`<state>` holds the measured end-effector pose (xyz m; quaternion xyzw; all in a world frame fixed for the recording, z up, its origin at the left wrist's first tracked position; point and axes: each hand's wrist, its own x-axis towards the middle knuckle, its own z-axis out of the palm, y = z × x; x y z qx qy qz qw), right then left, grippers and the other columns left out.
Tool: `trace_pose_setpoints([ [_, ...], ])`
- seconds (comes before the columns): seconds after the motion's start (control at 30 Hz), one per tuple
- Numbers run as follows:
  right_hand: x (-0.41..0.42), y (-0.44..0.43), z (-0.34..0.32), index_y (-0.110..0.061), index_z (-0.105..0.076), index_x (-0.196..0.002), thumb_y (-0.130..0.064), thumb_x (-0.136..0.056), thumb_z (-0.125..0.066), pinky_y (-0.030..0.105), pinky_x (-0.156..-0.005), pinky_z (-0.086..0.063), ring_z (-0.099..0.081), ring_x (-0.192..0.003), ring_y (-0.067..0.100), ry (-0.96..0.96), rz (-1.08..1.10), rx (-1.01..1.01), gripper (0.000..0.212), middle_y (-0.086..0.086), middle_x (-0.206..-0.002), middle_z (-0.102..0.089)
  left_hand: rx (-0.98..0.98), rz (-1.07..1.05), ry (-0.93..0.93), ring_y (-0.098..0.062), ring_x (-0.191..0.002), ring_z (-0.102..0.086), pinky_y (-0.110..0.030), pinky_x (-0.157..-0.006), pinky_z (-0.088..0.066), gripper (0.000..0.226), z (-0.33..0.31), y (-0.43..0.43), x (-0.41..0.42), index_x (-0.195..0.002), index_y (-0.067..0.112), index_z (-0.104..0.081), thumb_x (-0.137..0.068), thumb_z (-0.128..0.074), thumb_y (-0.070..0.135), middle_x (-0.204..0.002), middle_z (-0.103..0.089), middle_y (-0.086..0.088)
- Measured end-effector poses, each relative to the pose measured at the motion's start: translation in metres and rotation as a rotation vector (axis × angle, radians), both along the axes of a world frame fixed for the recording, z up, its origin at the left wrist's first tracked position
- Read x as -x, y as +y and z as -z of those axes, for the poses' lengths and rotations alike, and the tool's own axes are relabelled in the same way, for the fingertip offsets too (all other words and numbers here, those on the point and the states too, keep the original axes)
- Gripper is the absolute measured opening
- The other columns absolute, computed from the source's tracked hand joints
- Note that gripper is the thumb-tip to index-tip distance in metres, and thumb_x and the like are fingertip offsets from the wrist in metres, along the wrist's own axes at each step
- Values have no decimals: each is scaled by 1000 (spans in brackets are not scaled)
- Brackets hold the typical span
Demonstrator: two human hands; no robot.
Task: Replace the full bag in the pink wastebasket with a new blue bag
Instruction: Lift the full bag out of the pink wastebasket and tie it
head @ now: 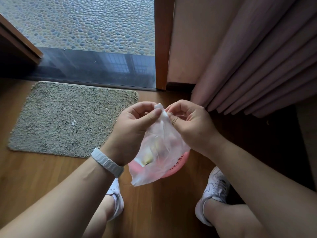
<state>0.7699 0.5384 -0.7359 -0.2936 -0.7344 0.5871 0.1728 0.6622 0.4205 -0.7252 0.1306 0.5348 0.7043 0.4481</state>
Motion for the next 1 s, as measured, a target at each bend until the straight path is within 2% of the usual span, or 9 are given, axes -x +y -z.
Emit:
trace_pose_setpoints([
  [0.17,1,11,-6,1,-61,-84,-11,-91,-63,39,-64,-48,-54,-69,22,31,208,177,14,15,-77,-60,-193,-134,-248,-17,-84,-68,-30,-83,-53,15,-11,0,10,-83,16,-47,-95,-41,10,-77,-68,-4],
  [0.23,-1,22,-8,2,-57,-88,-8,-95,-56,38,-67,-51,-56,-70,22,46,304,313,12,15,-79,-59,-142,-191,-218,-15,-75,-65,-28,-76,-51,21,-10,-2,18,-81,19,-47,-98,-39,11,-68,-62,1],
  [0.37,-8,48,-4,-13,-52,-83,-7,-98,-49,32,-71,-57,-65,-65,12,56,525,534,17,6,-77,-62,76,-224,-57,-12,-57,-54,-20,-51,-39,25,-2,-6,33,-79,20,-47,-100,-40,10,-59,-52,3],
  [0.43,-15,61,1,-16,-52,-84,-9,-99,-47,28,-61,-55,-65,-59,9,25,668,538,17,5,-75,-62,186,-226,0,-12,-54,-50,-20,-46,-35,26,4,-9,37,-78,20,-48,-100,-41,7,-56,-52,4],
  [0.53,-25,73,9,-20,-56,-85,-15,-96,-52,28,-58,-50,-63,-62,11,-57,744,375,12,5,-76,-65,286,-194,119,-15,-55,-51,-21,-46,-36,23,8,-13,37,-78,19,-52,-97,-48,8,-57,-56,3],
  [0.63,-25,72,6,-20,-58,-81,-16,-94,-57,26,-52,-48,-62,-60,15,12,603,239,13,9,-73,-64,236,-113,191,-16,-65,-58,-24,-59,-45,9,5,-11,34,-81,19,-58,-89,-61,18,-71,-65,0],
  [0.7,-21,62,-3,-24,-61,-78,-15,-93,-59,28,-57,-53,-64,-66,21,83,410,189,17,12,-76,-66,158,-51,205,-14,-71,-58,-22,-63,-46,7,-1,-8,30,-80,20,-64,-80,-70,22,-79,-65,-1],
  [0.9,-3,26,-11,-3,-65,-82,-8,-86,-67,45,-71,-53,-58,-71,28,82,24,15,7,21,-78,-62,49,80,352,-15,-64,-54,-19,-58,-45,11,-11,10,8,-81,11,-66,-74,-74,8,-71,-63,-2],
  [1.0,2,23,-11,-1,-65,-84,-8,-84,-65,39,-74,-52,-60,-76,19,117,-94,46,8,17,-80,-64,70,124,396,-15,-59,-56,-21,-56,-46,24,-11,16,3,-97,9,-62,-77,-73,3,-68,-62,-6],
])
